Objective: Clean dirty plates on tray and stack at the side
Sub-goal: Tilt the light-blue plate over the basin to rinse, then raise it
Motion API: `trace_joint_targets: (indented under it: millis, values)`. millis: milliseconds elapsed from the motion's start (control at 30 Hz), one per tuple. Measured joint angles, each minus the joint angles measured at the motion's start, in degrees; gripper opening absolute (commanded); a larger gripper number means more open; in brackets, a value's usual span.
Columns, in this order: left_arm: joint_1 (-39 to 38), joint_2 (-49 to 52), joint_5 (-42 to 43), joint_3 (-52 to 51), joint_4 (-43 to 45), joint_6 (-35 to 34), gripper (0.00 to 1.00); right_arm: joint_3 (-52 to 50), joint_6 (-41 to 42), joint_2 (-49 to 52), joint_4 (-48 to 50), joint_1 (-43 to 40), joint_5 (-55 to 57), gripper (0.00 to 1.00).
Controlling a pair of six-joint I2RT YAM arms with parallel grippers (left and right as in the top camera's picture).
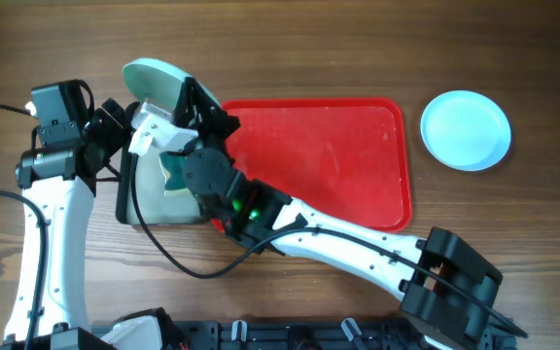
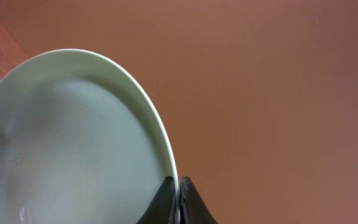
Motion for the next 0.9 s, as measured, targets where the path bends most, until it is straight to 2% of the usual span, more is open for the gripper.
trace_joint_targets:
  millis: [600,667,800,900]
  values:
    - [0.00,0.00,0.00,0.00,-0.02,0.00,1.00,0.00,0.02,0.00,4.17,-1.31,0.11,0.04]
    - [0.00,0.00,0.00,0.00,-0.02,0.00,1.00,0.00,3.91,0.00,3.67,-2.86,0.13,0.04]
    - [0.00,0.00,0.02,0.00,-0.02,0.00,1.00,0.04,18.32,0.00,-3.74,-7.06,0.13,0.04]
    - [0.00,0.00,0.00,0.00,-0.07,0.00,1.00,0.20,32.04,0.00,-16.24,-10.71,-2.73,0.04]
